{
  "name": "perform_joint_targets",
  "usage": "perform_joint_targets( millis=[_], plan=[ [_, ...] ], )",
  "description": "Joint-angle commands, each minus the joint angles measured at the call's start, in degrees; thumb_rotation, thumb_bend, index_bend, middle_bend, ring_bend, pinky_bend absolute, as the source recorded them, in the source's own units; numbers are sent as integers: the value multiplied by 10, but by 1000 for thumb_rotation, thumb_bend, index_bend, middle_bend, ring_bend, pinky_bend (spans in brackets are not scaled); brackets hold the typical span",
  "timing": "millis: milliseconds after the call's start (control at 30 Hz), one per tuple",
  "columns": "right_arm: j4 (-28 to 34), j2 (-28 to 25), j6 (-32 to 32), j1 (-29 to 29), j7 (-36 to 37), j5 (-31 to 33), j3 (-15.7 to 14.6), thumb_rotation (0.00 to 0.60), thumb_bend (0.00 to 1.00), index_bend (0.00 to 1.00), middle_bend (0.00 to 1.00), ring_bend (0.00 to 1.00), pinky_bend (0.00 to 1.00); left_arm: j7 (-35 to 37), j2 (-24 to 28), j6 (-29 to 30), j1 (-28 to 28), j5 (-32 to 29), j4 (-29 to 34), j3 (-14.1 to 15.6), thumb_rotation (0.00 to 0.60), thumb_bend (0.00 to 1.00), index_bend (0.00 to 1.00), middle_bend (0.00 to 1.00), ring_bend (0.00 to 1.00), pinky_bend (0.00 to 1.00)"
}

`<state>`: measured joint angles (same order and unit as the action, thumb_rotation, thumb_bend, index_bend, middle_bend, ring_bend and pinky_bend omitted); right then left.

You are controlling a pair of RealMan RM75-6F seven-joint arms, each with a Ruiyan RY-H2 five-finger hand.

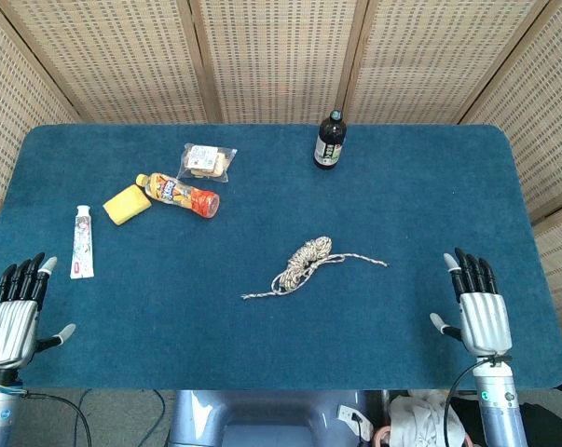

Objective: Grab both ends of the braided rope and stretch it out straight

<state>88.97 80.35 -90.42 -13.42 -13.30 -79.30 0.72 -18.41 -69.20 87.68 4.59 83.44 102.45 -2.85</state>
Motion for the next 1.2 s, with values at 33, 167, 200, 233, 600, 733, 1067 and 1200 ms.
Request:
perform_joint_targets(
  millis=[33,167,200,233,600,733,1067,1200],
  plan=[
    [-1,0,6,1,0,-1,3,600,0,0,0,0,0,0,-1,0,0,1,-1,1,600,0,0,0,0,0],
    [0,2,22,-3,8,0,10,600,0,0,0,0,0,-3,-1,-1,0,2,0,2,600,0,0,0,0,0],
    [1,2,30,-6,12,2,13,600,0,0,0,0,0,-3,-2,-1,0,2,0,2,600,0,0,0,0,0],
    [3,1,41,-11,16,3,16,600,0,0,0,0,0,-4,-2,-1,0,2,0,2,600,0,0,0,0,0],
    [-8,-1,286,-153,49,152,133,600,192,325,0,0,0,-13,-7,-12,7,-20,-2,-12,600,0,0,0,0,0],
    [-45,29,313,-190,2,205,157,600,249,370,0,0,0,-19,-10,-17,11,-27,-5,-14,600,0,0,0,0,0],
    [-162,118,354,-260,-87,331,181,600,308,417,0,0,0,-33,-17,-28,18,-43,-8,-18,600,0,0,0,0,0],
    [-186,141,357,-266,-104,350,172,600,309,452,0,0,0,-37,-19,-30,20,-47,-8,-19,600,0,0,0,0,0]
  ],
)
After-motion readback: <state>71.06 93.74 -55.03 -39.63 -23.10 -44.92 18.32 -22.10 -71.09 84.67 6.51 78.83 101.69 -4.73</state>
